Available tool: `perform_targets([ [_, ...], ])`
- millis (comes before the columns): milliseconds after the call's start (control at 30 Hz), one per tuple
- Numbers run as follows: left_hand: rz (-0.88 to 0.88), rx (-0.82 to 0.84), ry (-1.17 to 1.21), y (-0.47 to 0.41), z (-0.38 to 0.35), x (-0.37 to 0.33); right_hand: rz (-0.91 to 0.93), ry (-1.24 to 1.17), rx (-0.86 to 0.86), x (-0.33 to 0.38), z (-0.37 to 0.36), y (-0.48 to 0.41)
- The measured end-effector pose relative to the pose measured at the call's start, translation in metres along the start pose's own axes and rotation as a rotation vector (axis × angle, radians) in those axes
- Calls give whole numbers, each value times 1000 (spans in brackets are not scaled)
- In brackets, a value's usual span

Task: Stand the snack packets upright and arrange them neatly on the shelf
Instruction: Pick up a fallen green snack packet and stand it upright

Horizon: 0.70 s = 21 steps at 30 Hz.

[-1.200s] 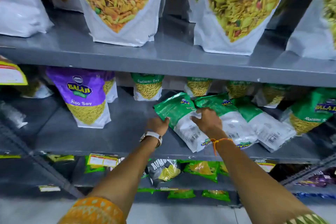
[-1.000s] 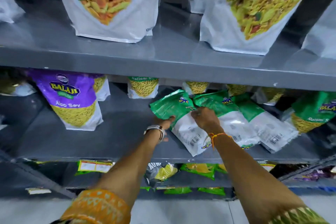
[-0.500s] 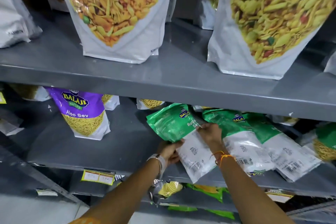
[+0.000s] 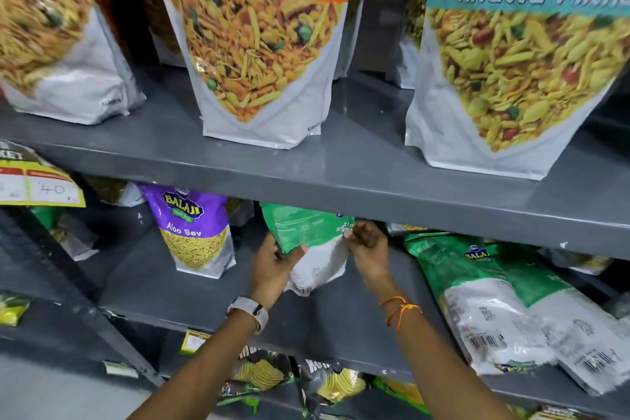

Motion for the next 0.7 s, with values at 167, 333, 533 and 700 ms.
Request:
perform_targets([
  [167,-14,-73,-71,8,19,27,74,276,147,-11,-14,15],
  [333,-45,-84,-228,14,14,27,12,440,261,-26,-32,54],
  [533,-174,189,-208,21,18,11,58,423,308,-35,-50,77],
  [700,-265,46,-133,19,27,8,2,291,173,-33,-56,77],
])
Point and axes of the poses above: each hand's wrist, its own y-axis away from the middle knuckle, its own z-axis out of the back of the hand, x = y × z, the point moved 3 cm from there along -y, towards the middle knuckle, and after that the axes turned 4 degrees about -z, right-handed, at the moved point
